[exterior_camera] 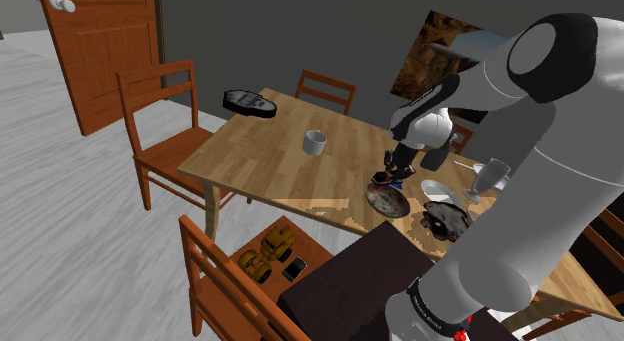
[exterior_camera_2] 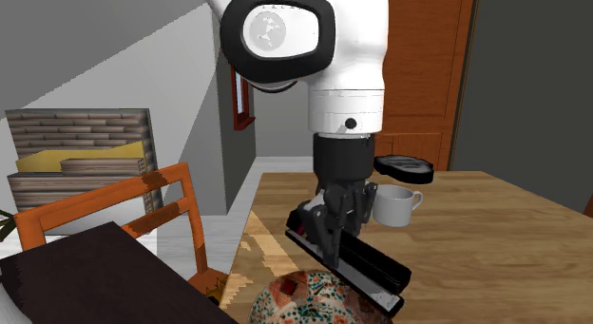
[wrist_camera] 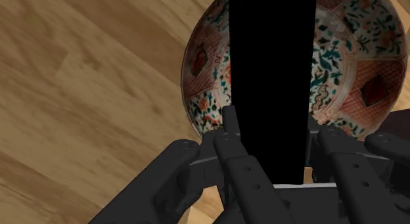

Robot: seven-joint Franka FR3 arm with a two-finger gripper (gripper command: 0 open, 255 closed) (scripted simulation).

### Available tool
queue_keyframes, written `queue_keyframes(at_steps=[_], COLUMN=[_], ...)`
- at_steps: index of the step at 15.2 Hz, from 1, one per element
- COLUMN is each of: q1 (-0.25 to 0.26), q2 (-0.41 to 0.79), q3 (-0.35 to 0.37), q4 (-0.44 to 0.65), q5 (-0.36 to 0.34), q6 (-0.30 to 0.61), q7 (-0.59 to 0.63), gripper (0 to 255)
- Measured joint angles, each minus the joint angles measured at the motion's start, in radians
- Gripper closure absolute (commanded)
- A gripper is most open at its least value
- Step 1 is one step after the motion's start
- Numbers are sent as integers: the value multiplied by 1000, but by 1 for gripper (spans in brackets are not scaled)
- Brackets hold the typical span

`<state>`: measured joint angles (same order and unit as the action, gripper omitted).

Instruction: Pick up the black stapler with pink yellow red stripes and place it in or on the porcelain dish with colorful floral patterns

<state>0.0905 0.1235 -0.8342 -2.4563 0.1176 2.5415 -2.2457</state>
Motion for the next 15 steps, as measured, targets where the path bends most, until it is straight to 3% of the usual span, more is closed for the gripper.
queue_keyframes(at_steps=[2,4,8,15], q1=[3,-4,-20,-96], q2=[-79,-80,-8,115], q3=[-43,-49,-17,100], q4=[-74,-102,-114,-102], q5=[-96,-103,13,220], q6=[24,50,107,181], q7=[39,27,-59,-204], gripper=[255,255,255,255])
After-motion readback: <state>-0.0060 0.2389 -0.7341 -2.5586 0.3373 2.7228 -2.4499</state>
